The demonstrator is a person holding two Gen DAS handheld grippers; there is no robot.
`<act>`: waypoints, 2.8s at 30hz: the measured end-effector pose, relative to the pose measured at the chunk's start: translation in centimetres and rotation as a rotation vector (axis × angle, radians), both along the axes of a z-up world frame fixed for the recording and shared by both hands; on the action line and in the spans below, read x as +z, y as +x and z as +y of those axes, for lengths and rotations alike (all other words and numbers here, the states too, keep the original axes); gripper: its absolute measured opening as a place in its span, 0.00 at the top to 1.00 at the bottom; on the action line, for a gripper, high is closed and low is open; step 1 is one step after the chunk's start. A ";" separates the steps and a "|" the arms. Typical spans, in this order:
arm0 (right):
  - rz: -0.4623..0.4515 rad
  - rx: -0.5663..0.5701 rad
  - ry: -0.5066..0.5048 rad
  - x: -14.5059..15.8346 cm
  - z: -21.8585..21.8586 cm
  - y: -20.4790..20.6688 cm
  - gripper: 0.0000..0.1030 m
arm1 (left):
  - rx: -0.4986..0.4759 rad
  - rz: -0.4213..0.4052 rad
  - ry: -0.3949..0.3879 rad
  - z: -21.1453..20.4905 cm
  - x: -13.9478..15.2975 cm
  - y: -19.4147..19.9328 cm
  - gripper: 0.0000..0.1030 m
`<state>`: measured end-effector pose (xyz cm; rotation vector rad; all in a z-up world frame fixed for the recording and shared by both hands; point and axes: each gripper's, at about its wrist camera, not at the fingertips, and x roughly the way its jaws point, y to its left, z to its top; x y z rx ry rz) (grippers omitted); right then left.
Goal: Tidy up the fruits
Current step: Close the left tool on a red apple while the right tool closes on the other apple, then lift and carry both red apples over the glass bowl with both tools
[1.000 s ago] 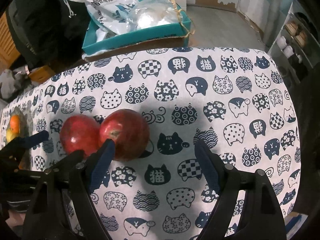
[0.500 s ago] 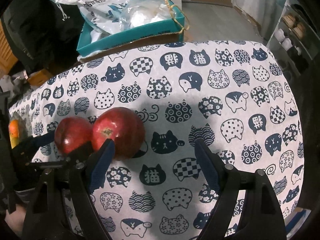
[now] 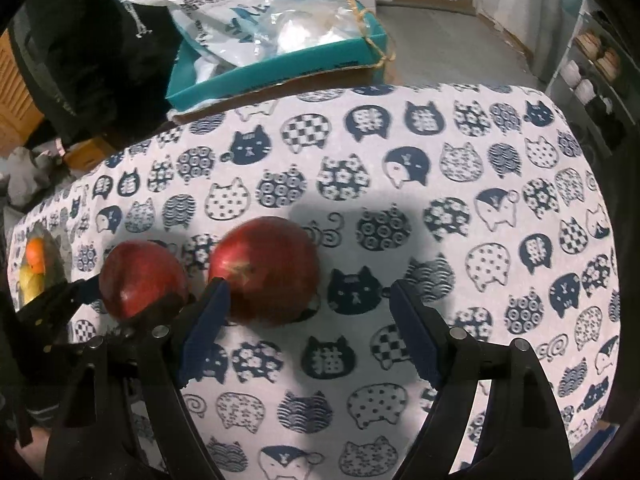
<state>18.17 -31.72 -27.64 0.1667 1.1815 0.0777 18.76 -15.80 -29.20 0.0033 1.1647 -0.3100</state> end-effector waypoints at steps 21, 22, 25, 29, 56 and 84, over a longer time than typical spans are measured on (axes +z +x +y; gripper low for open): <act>0.075 0.054 -0.048 -4.7 4.1 2.5 0.20 | 0.068 0.005 0.030 3.9 -0.3 -1.6 0.23; 0.078 0.055 -0.047 -4.9 4.1 2.5 0.20 | 0.068 0.006 0.031 3.9 -0.3 -1.6 0.23; 0.070 0.049 -0.039 -5.1 3.8 2.4 0.28 | 0.066 0.002 0.028 3.9 -0.1 -1.7 0.23; 0.045 0.049 -0.054 -5.0 3.8 2.0 0.29 | 0.065 -0.012 0.027 3.9 0.3 -1.8 0.23; -0.188 0.062 -0.125 5.6 4.0 -3.8 0.29 | 0.105 -0.175 0.032 6.4 8.2 -5.5 0.23; -0.421 0.124 -0.114 17.6 7.2 -8.9 0.29 | 0.149 -0.364 -0.013 10.5 17.9 -10.5 0.23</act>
